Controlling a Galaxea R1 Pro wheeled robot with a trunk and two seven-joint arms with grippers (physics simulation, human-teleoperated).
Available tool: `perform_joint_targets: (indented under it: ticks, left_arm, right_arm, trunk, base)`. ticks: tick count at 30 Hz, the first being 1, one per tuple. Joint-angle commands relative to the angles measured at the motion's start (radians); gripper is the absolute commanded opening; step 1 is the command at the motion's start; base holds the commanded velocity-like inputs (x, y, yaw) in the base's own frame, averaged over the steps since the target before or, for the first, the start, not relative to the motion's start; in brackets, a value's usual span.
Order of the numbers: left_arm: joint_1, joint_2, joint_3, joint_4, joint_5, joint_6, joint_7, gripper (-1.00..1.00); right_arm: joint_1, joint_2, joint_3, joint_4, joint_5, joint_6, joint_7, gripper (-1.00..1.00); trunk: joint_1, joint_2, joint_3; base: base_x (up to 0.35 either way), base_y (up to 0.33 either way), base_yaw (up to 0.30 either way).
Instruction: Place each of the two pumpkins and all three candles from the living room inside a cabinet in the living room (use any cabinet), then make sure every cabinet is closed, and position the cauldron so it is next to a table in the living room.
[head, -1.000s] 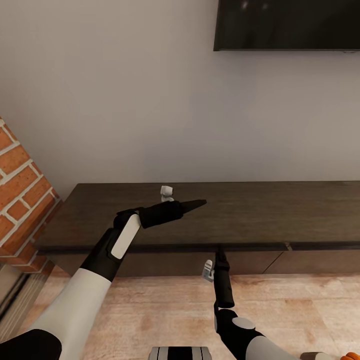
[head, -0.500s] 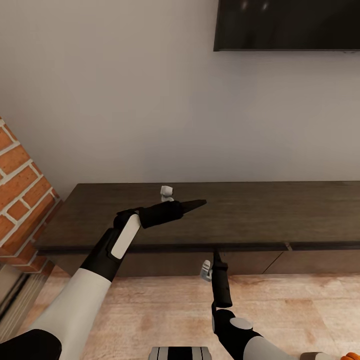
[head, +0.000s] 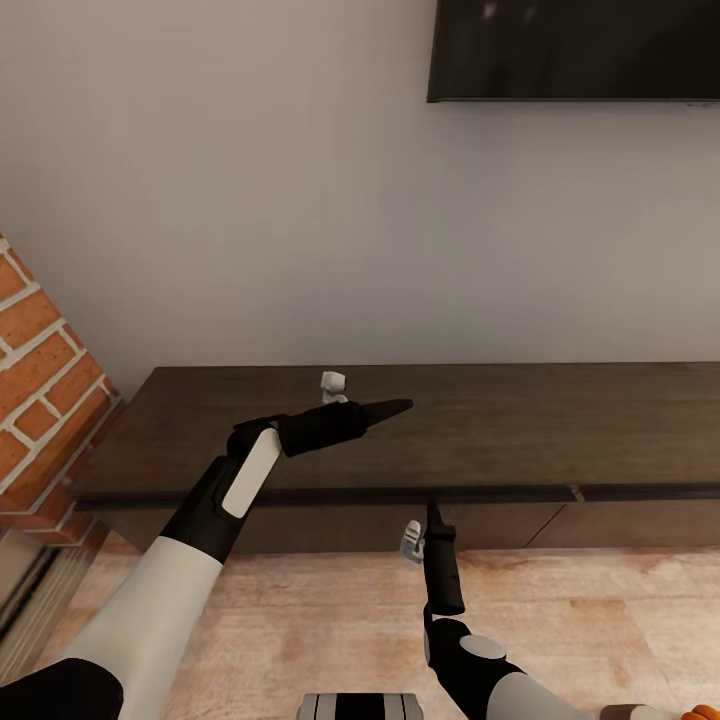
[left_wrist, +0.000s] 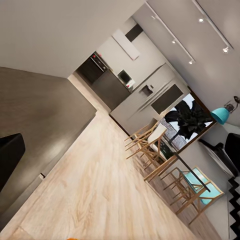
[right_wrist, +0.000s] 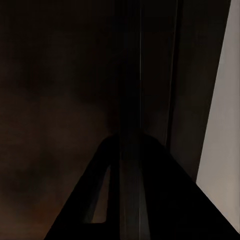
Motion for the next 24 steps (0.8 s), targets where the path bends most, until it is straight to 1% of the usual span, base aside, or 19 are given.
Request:
perform_joint_targets:
  ticks: [1,5,24]
  left_arm:
    - [0.000,0.000,0.000,-0.001,0.000,0.000,0.000,1.00]
    - [0.000,-0.001,0.000,-0.001,0.000,0.000,0.000,1.00]
    - [0.000,-0.003,0.000,-0.002,0.000,0.000,0.000,1.00]
  right_arm:
    - [0.001,0.000,-0.003,0.004,-0.009,-0.011,0.006,-1.00]
    - [0.001,0.000,-0.002,0.004,-0.007,-0.013,0.005,-1.00]
    - [0.001,-0.002,-0.002,0.005,-0.007,-0.013,0.005,-1.00]
  trunk:
    - [0.000,0.000,0.000]
    - [0.000,0.000,0.000]
    - [0.000,0.000,0.000]
  base:
    - [-0.072,0.000,0.000]
    - [-0.213,0.000,0.000]
    - [-0.321,0.000,0.000]
